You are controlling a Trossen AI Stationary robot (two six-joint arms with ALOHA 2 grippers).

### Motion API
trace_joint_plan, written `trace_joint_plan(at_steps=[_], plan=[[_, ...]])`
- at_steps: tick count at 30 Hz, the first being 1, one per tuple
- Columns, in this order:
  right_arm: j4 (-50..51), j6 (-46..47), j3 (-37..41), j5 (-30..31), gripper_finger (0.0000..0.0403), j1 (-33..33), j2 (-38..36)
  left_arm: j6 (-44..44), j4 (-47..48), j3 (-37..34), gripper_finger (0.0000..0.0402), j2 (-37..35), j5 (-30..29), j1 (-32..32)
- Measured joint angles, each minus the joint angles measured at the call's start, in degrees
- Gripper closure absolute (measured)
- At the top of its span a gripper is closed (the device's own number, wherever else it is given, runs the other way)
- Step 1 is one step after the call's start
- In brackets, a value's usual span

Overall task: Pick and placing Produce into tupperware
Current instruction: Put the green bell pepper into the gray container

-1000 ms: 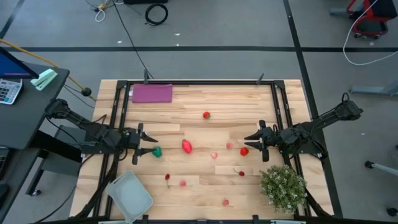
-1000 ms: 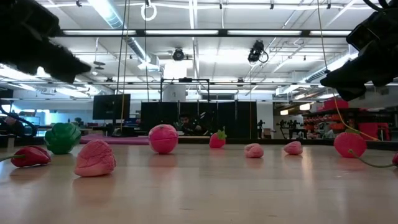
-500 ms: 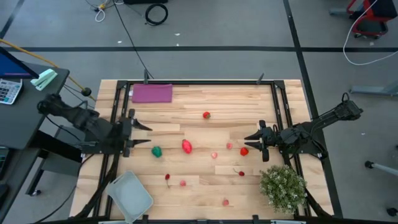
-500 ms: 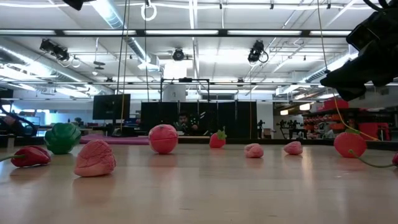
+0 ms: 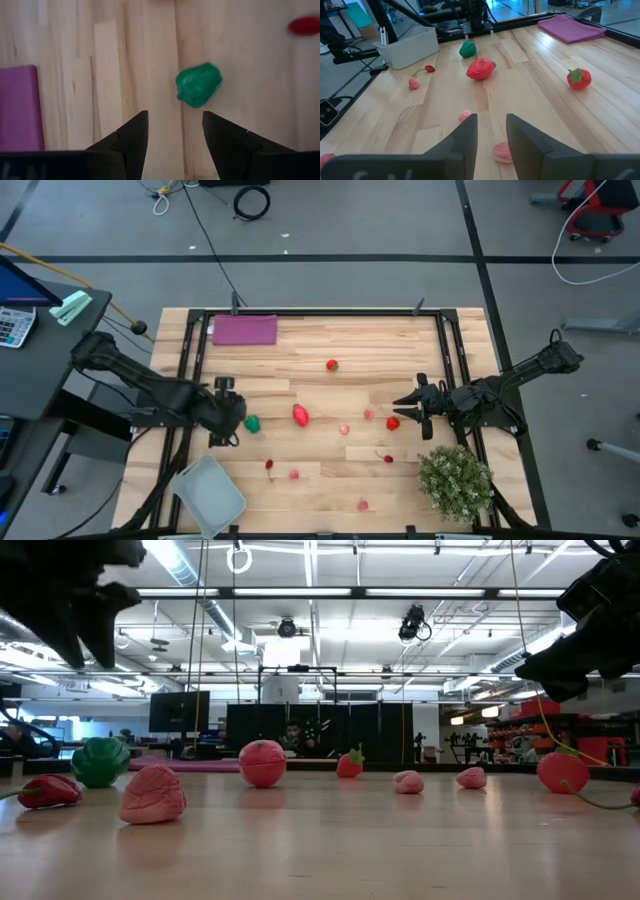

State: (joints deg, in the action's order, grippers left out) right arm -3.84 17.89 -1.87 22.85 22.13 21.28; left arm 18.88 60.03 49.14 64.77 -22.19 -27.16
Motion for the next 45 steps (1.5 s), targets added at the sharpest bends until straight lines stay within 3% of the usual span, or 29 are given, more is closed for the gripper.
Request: trace_joint_plan(at_steps=[4, 10, 18, 25, 35, 45], plan=[[0.0, 0.0, 0.0, 0.0, 0.0293, 0.0, 0.0, -1.3, -0.3, 0.0, 0.0207, 6.3, 0.1, 0.0], [0.0, 0.0, 0.0, 0.0, 0.0293, 0.0, 0.0, -11.4, -0.5, 0.0, 0.0206, 15.4, 3.7, 0.0], [0.0, 0.0, 0.0, 0.0, 0.0293, 0.0, 0.0, -22.2, -0.7, 0.0, 0.0190, 23.5, -0.3, 0.0], [0.0, 0.0, 0.0, 0.0, 0.0292, 0.0, 0.0, -23.3, -1.5, 0.0, 0.0170, 26.6, -1.2, 0.4], [0.0, 0.0, 0.0, 0.0, 0.0293, 0.0, 0.0, -32.7, -5.2, 0.0, 0.0145, 27.3, -3.1, 0.3], [0.0, 0.0, 0.0, 0.0, 0.0293, 0.0, 0.0, -36.1, -11.4, 0.0, 0.0144, 27.3, -3.1, 0.3]])
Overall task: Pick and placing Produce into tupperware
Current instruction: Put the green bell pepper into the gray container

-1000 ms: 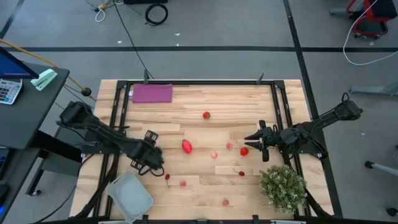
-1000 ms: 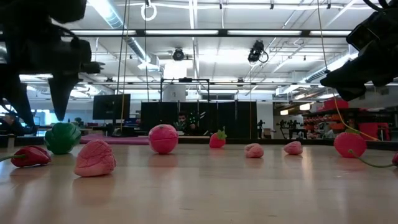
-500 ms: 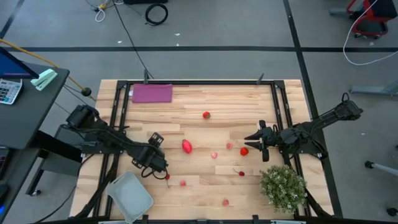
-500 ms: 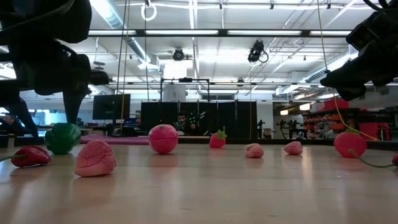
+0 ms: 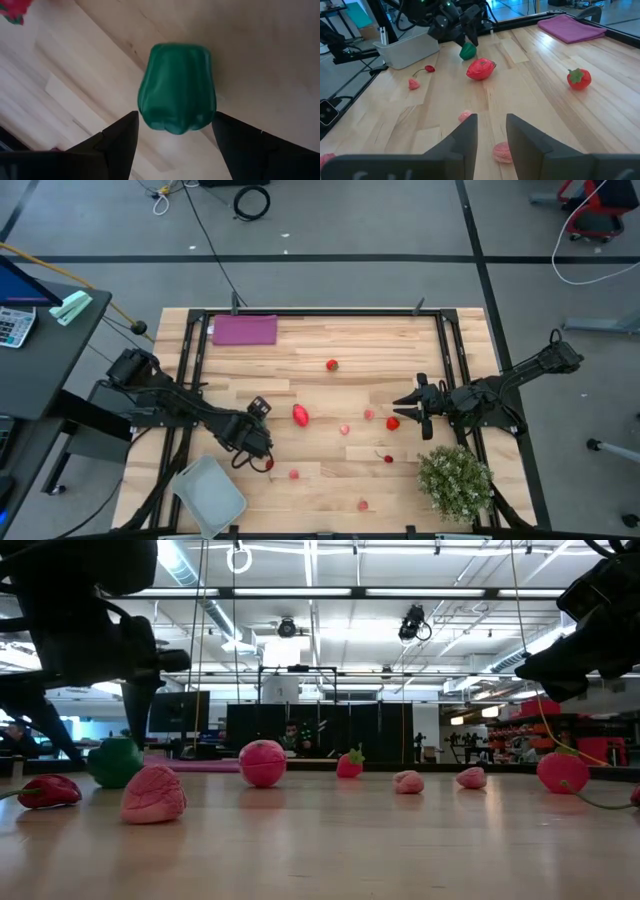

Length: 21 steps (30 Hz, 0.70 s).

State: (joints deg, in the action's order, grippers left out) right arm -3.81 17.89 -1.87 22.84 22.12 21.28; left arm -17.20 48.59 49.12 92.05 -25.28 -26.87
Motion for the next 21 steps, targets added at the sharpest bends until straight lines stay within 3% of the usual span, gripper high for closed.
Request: trace_joint_plan(at_steps=[9, 21], plan=[[0.0, 0.0, 0.0, 0.0, 0.0293, 0.0, 0.0, 0.0, -3.1, 0.0, 0.0142, 0.0, 0.1, 0.0], [0.0, 0.0, 0.0, 0.0, 0.0293, 0.0, 0.0, 3.4, -8.0, 0.0, 0.0152, 0.0, 4.6, 0.0]])
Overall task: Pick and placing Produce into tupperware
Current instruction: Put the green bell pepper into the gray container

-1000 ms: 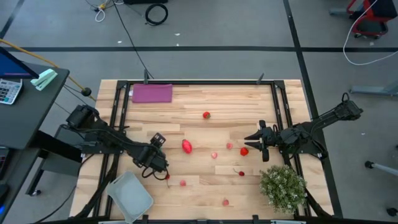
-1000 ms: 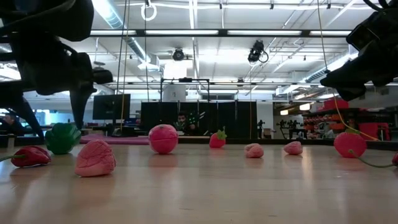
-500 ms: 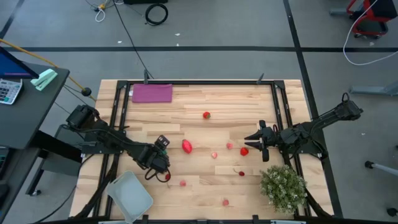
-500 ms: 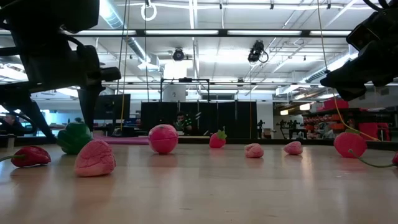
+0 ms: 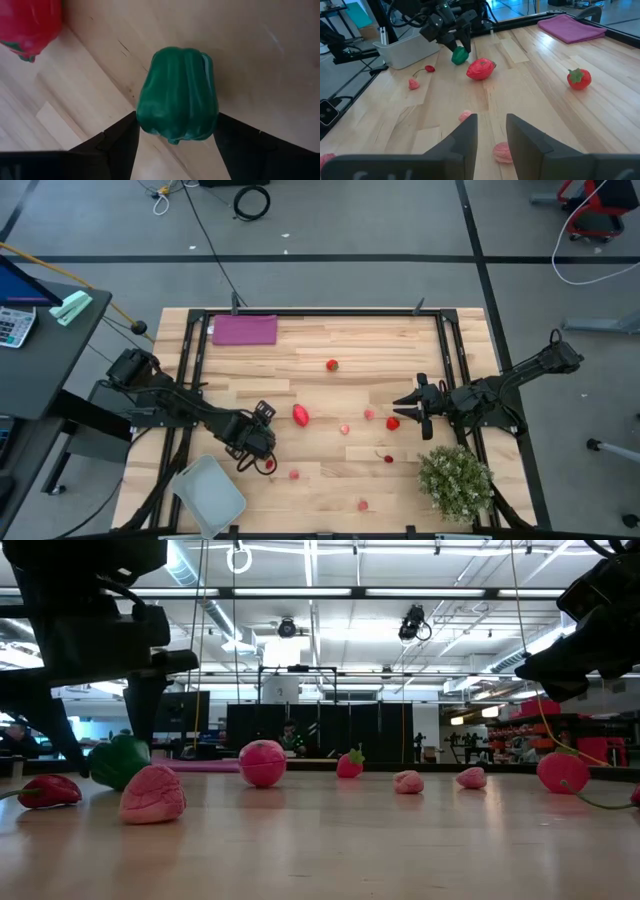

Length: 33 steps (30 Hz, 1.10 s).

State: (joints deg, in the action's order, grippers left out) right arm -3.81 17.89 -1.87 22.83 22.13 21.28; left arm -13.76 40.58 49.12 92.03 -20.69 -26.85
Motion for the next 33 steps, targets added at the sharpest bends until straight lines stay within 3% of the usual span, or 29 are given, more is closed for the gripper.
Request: trace_joint_plan(at_steps=[16, 23, 33], plan=[[0.0, 0.0, 0.0, 0.0, 0.0293, 0.0, 0.0, 10.1, -2.4, 0.0, 0.0200, -0.1, -0.1, 0.0], [0.0, 0.0, 0.0, 0.0, 0.0292, 0.0, 0.0, 11.9, -1.9, 0.3, 0.0197, -0.1, 0.0, 0.0], [0.0, 0.0, 0.0, 0.0, 0.0293, 0.0, 0.0, 17.6, 8.9, 10.1, 0.0206, -0.1, 0.1, 0.0]])
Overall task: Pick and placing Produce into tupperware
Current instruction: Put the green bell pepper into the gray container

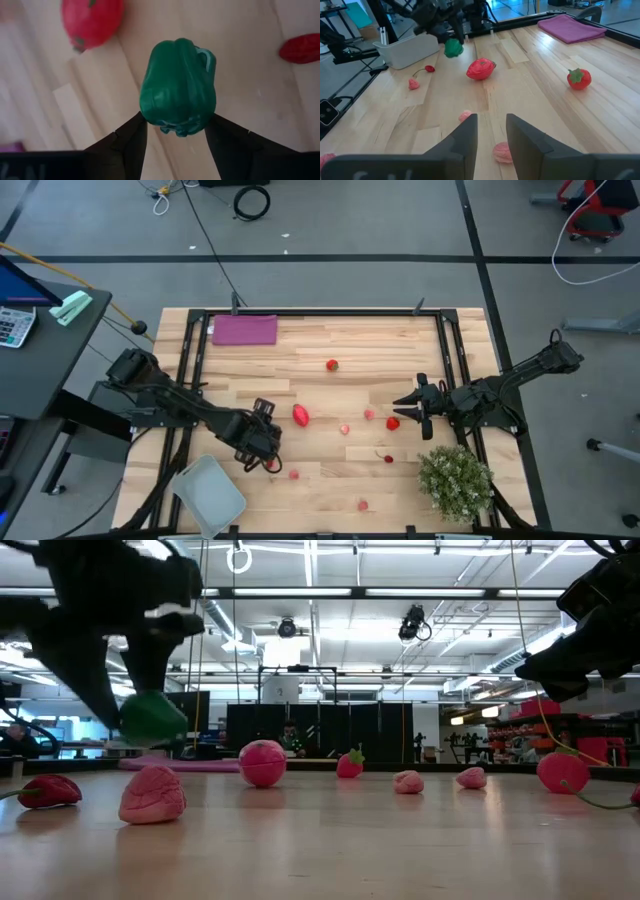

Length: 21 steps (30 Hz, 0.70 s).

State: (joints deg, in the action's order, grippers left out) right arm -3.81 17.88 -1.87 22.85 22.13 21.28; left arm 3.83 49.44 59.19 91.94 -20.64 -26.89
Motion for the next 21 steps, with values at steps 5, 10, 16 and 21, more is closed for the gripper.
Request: trace_joint_plan(at_steps=[5, 10, 16, 21], plan=[[0.0, 0.0, 0.0, 0.0, 0.0292, 0.0, 0.0, 9.5, 11.9, 7.0, 0.0200, 0.0, 1.8, -1.1], [0.0, 0.0, 0.0, 0.0, 0.0293, 0.0, 0.0, 21.0, 23.1, 13.9, 0.0204, 0.0, 8.5, -3.9], [0.0, 0.0, 0.0, 0.0, 0.0292, 0.0, 0.0, 40.2, 29.6, 20.3, 0.0210, 0.0, 22.6, -9.1], [0.0, 0.0, 0.0, 0.0, 0.0293, 0.0, 0.0, 55.1, 29.8, 22.6, 0.0205, 0.0, 26.6, -15.2]])
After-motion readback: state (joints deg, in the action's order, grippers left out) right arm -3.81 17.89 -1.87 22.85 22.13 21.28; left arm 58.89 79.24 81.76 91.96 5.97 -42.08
